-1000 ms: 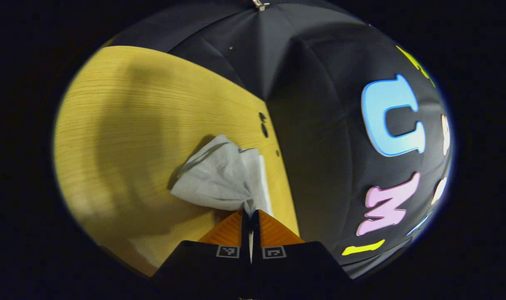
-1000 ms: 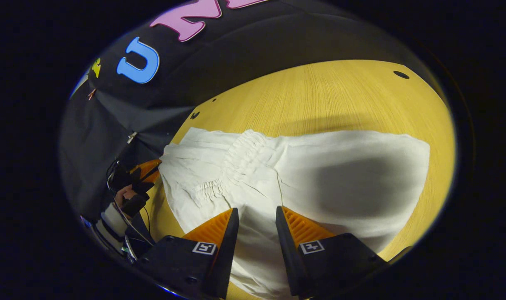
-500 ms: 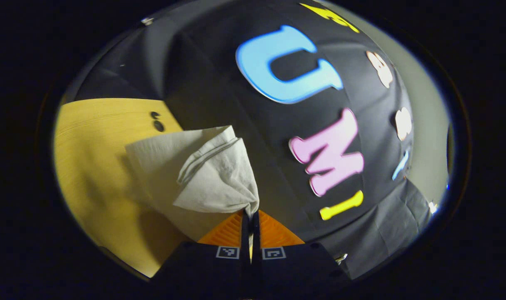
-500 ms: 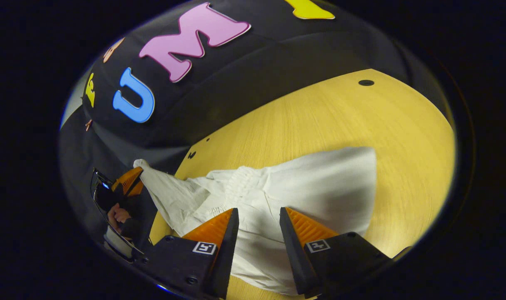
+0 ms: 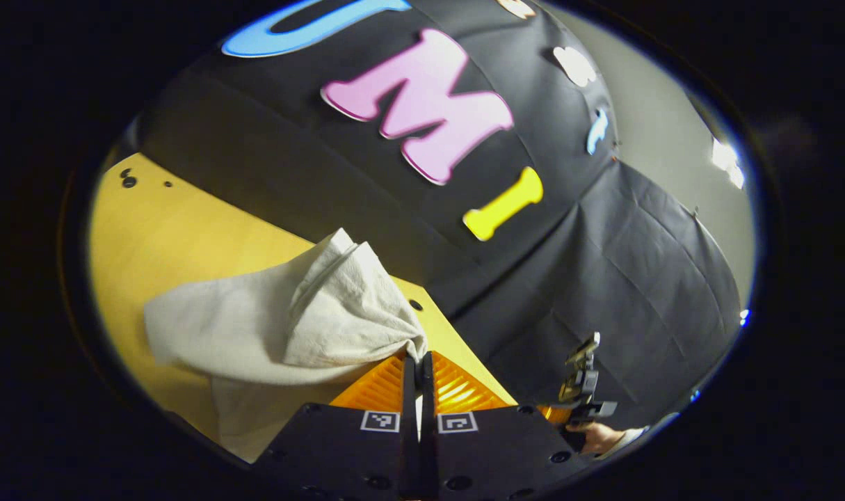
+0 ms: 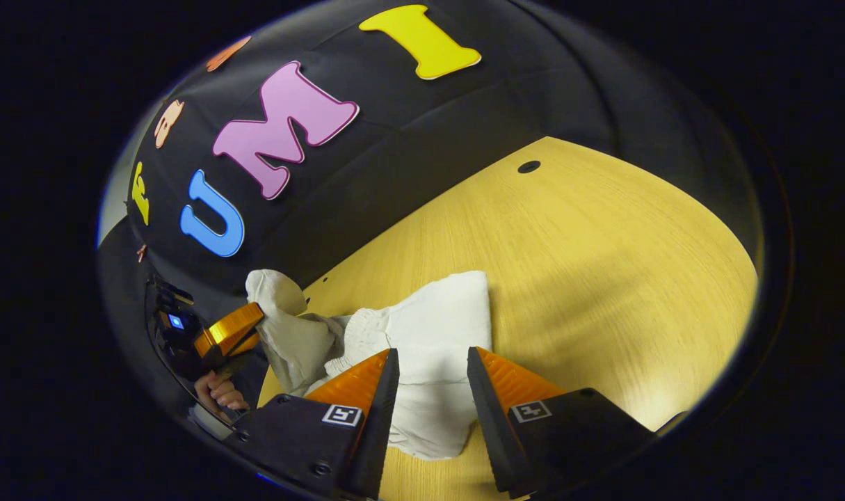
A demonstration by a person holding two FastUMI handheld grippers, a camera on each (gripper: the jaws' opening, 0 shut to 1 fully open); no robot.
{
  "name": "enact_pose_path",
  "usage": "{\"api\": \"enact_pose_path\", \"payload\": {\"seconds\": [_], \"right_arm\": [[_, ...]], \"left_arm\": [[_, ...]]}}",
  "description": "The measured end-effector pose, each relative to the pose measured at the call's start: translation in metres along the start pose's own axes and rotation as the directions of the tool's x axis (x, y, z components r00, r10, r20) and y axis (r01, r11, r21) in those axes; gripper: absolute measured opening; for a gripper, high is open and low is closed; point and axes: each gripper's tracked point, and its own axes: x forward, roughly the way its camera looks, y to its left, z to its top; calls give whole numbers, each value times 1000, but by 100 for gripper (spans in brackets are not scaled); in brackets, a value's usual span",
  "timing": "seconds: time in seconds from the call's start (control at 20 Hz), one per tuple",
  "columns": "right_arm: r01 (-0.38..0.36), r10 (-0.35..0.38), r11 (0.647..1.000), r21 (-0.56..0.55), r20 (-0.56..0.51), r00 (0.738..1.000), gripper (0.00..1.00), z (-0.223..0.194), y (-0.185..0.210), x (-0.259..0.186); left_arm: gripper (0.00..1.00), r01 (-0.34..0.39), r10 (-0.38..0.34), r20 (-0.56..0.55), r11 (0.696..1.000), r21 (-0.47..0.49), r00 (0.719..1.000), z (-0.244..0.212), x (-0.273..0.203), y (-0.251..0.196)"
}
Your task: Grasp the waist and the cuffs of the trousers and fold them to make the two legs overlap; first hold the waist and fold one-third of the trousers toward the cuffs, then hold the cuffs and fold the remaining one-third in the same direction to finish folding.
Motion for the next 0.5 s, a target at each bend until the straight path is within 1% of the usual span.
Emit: {"api": "enact_pose_path", "payload": {"seconds": [0.1,0.2,0.25,0.3,0.4,0.45,0.5], "right_arm": [[18,-19,1000,18,12,1000,63,-1,-12,-9],[40,-41,999,24,19,999,63,-1,-26,-14],[57,-57,998,22,15,998,63,-3,-33,-17],[71,-71,997,21,12,997,63,-4,-38,-20],[85,-86,996,26,10,996,63,-6,-46,-23],[87,-88,996,31,10,996,63,-5,-47,-24],[90,-91,995,35,11,996,63,-5,-49,-24]], "left_arm": [[5,44,-36,-100,996,80,994,-27,20,-6],[6,63,-16,-226,977,202,974,-62,37,-2],[6,73,4,-290,964,257,957,-72,38,5],[6,74,41,-347,948,311,937,-83,41,15],[6,86,127,-441,898,432,888,-98,39,28],[6,102,162,-468,866,489,869,-92,35,26],[6,123,185,-471,826,551,863,-81,32,22]]}}
